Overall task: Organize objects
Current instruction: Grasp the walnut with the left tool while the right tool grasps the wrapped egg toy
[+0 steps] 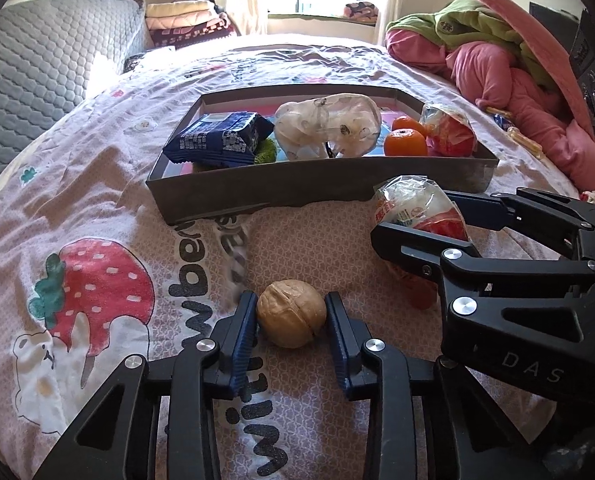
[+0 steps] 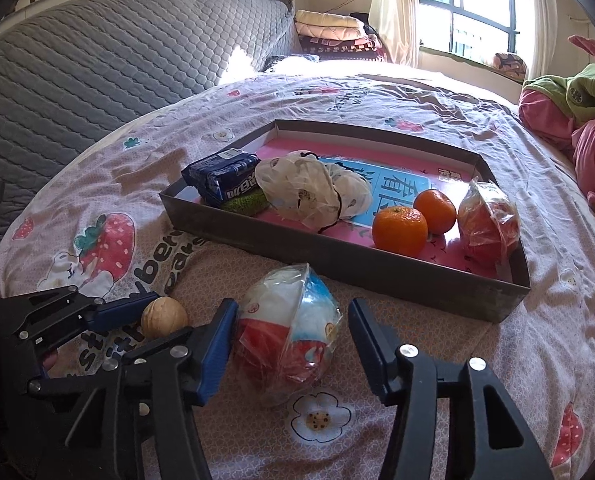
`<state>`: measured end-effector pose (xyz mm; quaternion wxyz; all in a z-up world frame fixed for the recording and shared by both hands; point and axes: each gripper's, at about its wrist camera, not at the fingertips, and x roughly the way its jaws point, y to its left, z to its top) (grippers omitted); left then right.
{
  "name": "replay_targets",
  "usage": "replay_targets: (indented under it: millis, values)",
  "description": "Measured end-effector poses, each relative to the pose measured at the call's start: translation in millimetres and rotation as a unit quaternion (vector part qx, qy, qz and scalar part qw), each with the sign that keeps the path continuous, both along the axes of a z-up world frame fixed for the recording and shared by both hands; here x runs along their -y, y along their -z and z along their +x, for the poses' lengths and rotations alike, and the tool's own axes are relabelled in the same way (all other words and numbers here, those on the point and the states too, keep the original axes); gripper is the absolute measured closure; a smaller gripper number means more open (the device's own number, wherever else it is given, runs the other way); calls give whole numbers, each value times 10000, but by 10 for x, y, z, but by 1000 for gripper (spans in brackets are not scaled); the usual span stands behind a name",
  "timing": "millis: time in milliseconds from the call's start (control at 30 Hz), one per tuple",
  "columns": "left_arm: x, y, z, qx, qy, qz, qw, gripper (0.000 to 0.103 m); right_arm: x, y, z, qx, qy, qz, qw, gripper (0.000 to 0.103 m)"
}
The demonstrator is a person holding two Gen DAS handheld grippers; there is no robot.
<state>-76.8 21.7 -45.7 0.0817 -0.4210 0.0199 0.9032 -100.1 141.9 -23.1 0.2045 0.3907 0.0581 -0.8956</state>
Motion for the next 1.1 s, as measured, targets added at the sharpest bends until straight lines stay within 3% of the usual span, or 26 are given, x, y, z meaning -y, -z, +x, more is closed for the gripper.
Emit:
replay_targets:
  millis: [400,633,1100]
  values:
    - [-4,-65,9,-98,40,35,9999,68,-20,-78,57,-229,-6,95,9997,52]
    - [36,-308,-16,-392,12,119,9992,68,-117,-259,95,-618,131,59,9980,52]
    - [9,-680,-262,-849,-7,222,9961,68,-401,-522,17,-976,521,-67,9938,52]
